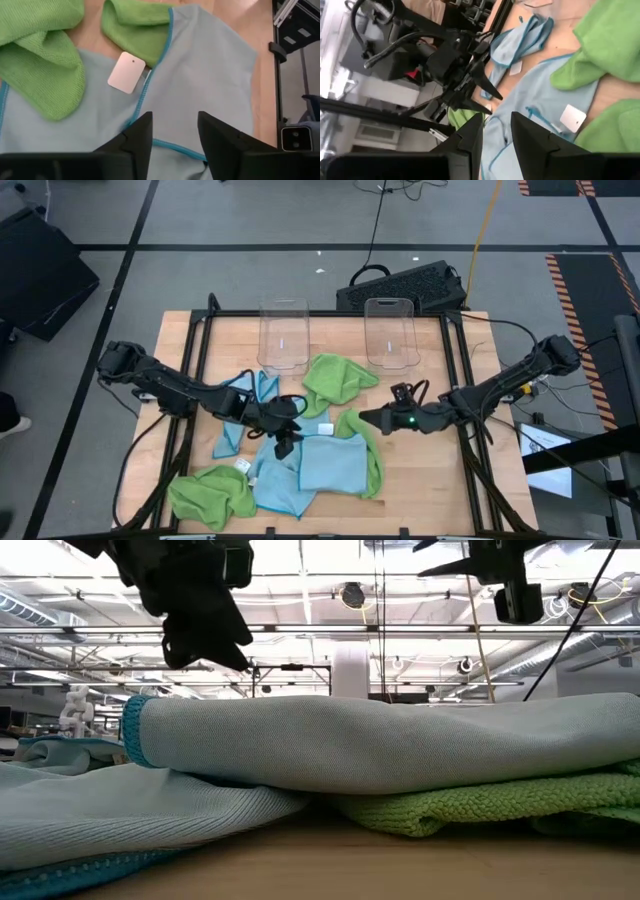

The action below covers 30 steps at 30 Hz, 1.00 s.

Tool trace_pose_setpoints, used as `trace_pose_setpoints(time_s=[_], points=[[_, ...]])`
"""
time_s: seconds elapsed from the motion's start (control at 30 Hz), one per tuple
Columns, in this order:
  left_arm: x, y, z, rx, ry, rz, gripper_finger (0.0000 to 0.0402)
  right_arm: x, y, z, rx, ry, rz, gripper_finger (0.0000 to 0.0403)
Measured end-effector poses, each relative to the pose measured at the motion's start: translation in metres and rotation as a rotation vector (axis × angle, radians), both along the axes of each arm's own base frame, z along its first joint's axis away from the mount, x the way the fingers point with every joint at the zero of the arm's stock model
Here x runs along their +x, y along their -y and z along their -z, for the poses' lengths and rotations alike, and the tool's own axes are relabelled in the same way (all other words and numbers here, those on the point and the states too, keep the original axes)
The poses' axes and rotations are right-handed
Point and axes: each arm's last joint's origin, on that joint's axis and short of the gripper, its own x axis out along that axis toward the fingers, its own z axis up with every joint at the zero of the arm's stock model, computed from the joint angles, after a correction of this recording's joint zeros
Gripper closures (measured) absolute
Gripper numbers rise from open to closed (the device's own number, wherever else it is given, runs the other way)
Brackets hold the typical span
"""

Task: Fold microfiber towels
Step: Fold the right blue microfiber towel

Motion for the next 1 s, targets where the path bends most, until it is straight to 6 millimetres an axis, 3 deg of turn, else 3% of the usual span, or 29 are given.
trace_pose_setpoints(time_s=[0.27,0.53,0.7,1.0], points=[[0.004,0.002,0.005,-0.138,-0.023,-0.149,0.0207,0.003,0.003,0.003,-0.258,-0.065,-0.321,0.0307],[0.018,0.020,0.006,-0.228,0.072,-0.226,0.0206,0.002,0.005,0.009,-0.370,-0.087,-0.652,0.0307],[0.032,0.039,-0.002,-0.223,0.018,-0.218,0.0206,0.002,0.006,0.010,-0.463,-0.071,-0.749,0.0307],[0.069,0.069,-0.028,-0.002,-0.009,-0.163,0.0205,0.002,0.008,0.012,-0.495,-0.094,-0.740,0.0307]])
